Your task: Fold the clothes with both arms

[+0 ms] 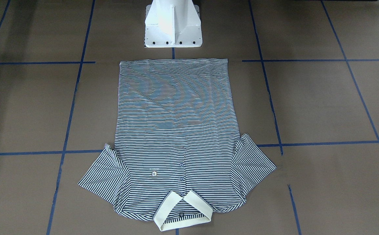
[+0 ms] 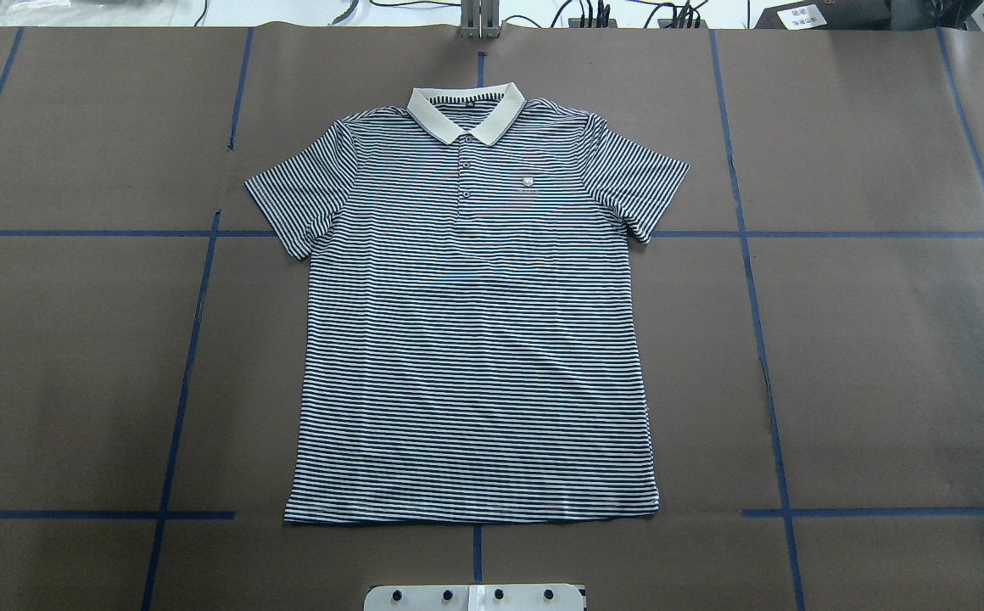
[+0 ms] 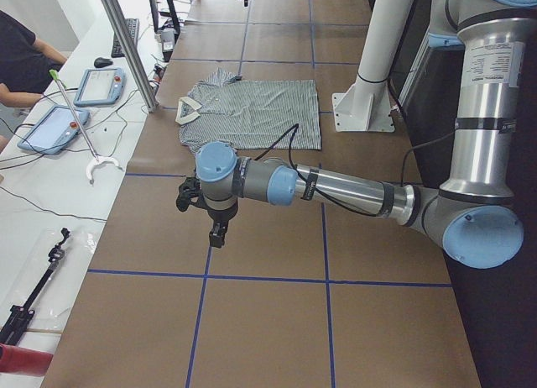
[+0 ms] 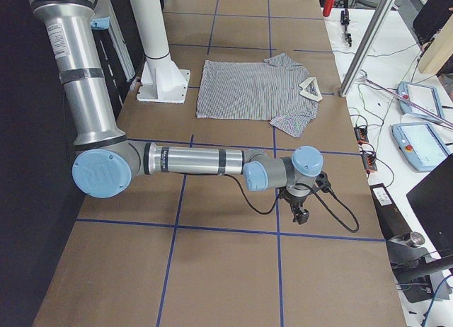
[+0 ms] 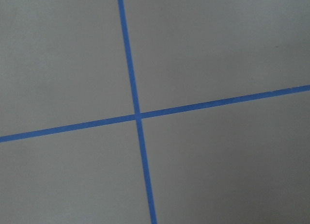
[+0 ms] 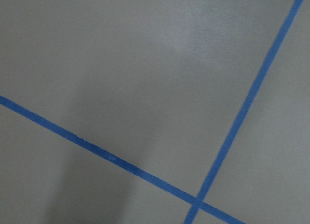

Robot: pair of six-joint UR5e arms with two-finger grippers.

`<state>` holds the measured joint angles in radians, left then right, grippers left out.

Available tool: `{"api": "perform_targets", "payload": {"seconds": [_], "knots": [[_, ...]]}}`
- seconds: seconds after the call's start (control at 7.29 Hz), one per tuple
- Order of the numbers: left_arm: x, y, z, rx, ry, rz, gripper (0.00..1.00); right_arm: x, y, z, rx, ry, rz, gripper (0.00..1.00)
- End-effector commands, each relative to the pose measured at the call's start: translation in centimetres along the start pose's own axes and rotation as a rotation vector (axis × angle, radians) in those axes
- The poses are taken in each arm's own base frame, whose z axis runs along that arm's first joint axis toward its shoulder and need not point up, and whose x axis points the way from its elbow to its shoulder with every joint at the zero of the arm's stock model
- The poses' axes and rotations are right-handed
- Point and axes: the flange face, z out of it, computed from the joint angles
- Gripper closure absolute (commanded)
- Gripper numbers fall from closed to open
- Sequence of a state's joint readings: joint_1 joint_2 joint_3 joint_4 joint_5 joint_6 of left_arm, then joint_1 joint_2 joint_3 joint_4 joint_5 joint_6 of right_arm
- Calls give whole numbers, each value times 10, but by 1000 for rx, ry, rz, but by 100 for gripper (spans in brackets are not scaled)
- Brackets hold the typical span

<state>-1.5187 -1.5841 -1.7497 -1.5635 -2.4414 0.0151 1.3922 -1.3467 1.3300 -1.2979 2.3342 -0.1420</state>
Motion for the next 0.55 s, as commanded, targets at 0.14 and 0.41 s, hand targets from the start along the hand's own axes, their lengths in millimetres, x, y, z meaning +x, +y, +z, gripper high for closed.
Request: {"api": "perform_targets", "payload": {"seconds": [0.14,0.41], "knots": [[11,-1,2,0,64,11,0,-155,-112,49,106,-111,298,0],[13,-3,-1,23,62,37,0,-248,-189,66,173,-56,516,1]]}}
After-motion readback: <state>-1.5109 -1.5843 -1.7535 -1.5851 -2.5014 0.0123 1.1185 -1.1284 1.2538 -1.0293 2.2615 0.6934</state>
